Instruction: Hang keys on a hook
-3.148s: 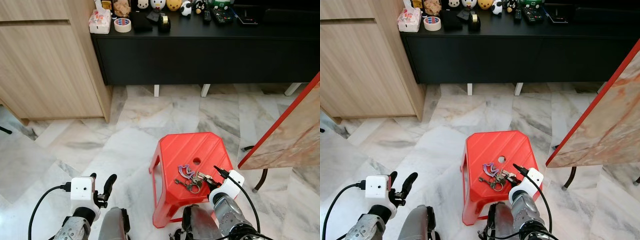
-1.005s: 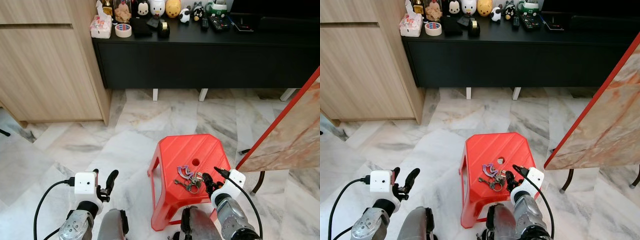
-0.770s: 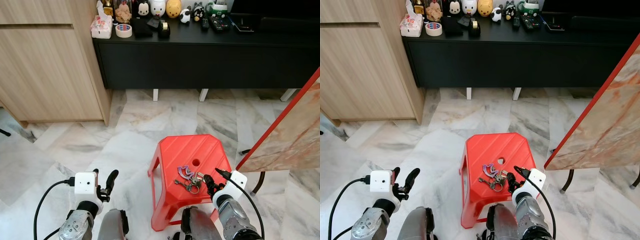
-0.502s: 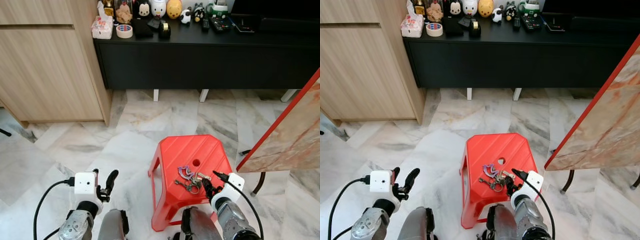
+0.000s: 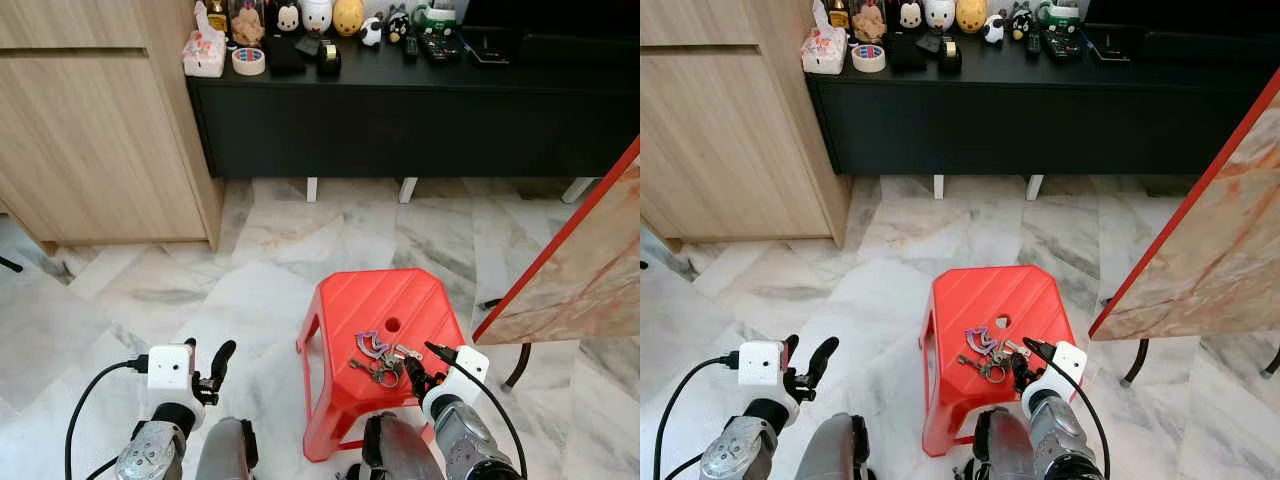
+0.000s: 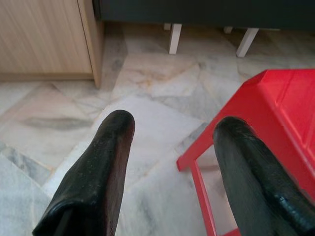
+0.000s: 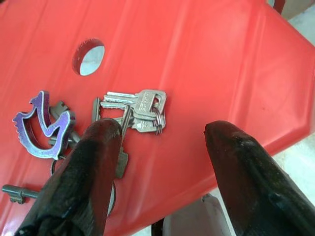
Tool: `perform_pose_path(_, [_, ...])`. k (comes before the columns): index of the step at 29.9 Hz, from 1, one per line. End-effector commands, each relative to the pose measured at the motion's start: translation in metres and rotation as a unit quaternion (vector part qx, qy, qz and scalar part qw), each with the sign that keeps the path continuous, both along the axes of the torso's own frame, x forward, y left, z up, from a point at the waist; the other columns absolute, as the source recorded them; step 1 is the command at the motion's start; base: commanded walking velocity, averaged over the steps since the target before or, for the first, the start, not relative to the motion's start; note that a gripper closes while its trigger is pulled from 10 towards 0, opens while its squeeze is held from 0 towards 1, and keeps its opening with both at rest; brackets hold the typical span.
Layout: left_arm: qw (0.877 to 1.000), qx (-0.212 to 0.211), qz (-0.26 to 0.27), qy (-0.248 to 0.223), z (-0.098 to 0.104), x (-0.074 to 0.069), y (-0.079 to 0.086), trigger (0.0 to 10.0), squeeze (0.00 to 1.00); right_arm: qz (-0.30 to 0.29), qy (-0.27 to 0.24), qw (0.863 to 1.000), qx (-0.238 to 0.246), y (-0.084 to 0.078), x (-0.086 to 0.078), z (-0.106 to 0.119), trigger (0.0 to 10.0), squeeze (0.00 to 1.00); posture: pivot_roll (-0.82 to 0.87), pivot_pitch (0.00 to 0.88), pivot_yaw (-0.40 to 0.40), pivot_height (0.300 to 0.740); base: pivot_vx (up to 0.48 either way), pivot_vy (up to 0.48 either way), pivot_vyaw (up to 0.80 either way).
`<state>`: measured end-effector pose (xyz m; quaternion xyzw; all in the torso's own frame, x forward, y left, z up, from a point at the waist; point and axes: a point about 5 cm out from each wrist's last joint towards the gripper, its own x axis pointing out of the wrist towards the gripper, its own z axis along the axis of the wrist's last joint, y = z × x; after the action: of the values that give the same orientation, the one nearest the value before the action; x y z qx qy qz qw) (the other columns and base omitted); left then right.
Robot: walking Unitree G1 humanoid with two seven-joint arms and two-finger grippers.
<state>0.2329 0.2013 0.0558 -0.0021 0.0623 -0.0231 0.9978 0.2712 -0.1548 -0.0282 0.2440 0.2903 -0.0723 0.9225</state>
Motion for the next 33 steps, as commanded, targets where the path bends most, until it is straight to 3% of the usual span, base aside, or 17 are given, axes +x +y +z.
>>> perform_pose_path(1, [1.000,0.008,0.000,0.002,-0.001,-0.003,0.000,10.0,0.00,0.006,-0.001,1.000,-0.007,-0.001,0.000,0.000,10.0,0.00,0.07,0.203,-0.091,0.616,0.000,0.000,0.00])
perform_pose_path(15, [1.000,0.005,0.007,0.005,0.000,-0.014,-0.001,10.0,0.00,0.017,-0.008,1.000,-0.012,0.000,0.000,0.000,10.0,0.00,0.07,0.232,-0.102,0.616,0.000,0.000,0.00])
perform_pose_path(24, [1.000,-0.001,0.012,-0.006,0.005,-0.013,-0.004,10.0,0.00,0.031,-0.042,0.998,-0.041,0.000,0.006,0.008,10.0,0.00,0.07,0.248,-0.106,0.616,0.000,0.000,0.00])
perform_pose_path(33, [1.000,-0.001,0.013,-0.003,0.006,-0.015,-0.003,10.0,0.00,0.033,-0.048,0.998,-0.035,0.003,0.004,0.007,10.0,0.00,0.07,0.275,-0.103,0.616,0.000,0.000,0.00])
